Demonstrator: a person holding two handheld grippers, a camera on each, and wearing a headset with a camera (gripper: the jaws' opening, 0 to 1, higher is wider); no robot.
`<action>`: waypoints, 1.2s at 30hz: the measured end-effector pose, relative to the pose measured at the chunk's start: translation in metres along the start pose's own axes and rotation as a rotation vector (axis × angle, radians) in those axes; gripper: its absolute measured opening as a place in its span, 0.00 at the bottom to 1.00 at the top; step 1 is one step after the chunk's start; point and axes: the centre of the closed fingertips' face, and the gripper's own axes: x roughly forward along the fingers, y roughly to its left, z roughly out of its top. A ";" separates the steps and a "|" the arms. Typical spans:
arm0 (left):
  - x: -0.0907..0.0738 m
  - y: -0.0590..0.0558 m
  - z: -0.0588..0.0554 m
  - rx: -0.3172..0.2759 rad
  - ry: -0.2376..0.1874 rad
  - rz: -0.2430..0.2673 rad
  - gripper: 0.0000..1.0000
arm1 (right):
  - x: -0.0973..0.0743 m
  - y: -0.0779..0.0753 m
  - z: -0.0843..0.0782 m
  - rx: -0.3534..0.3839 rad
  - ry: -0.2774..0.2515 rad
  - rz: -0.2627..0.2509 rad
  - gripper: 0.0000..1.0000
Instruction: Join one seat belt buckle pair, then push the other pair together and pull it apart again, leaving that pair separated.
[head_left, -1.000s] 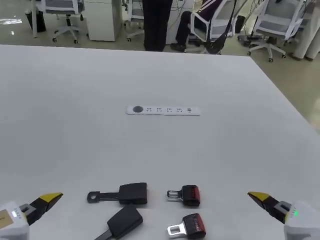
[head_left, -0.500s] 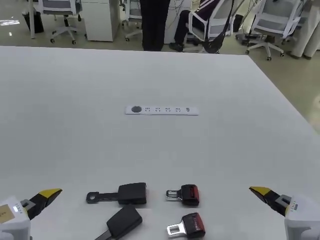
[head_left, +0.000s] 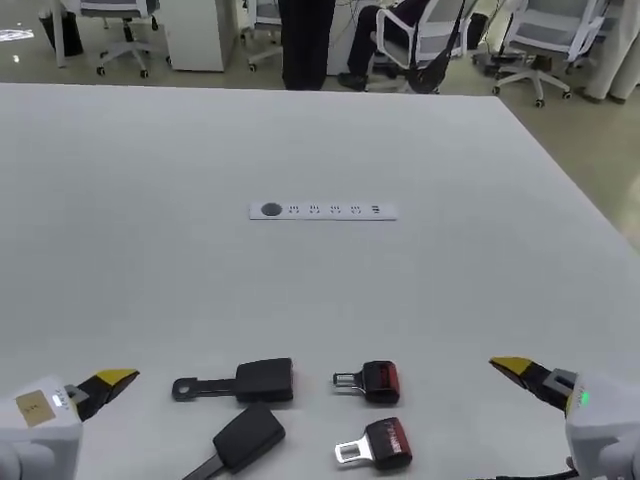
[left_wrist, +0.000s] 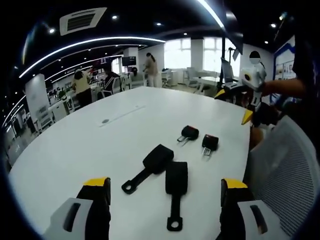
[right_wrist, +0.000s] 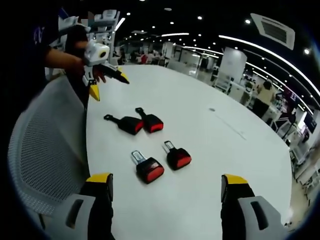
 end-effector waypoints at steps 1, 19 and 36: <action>0.003 0.000 0.000 0.003 0.005 -0.004 0.92 | 0.001 0.000 0.002 -0.015 0.001 0.008 0.89; 0.034 -0.021 -0.019 0.089 0.193 -0.150 0.65 | 0.021 0.008 -0.010 -0.188 0.079 0.172 0.71; 0.069 -0.026 -0.029 0.121 0.292 -0.189 0.47 | 0.055 0.028 -0.024 -0.312 0.131 0.320 0.46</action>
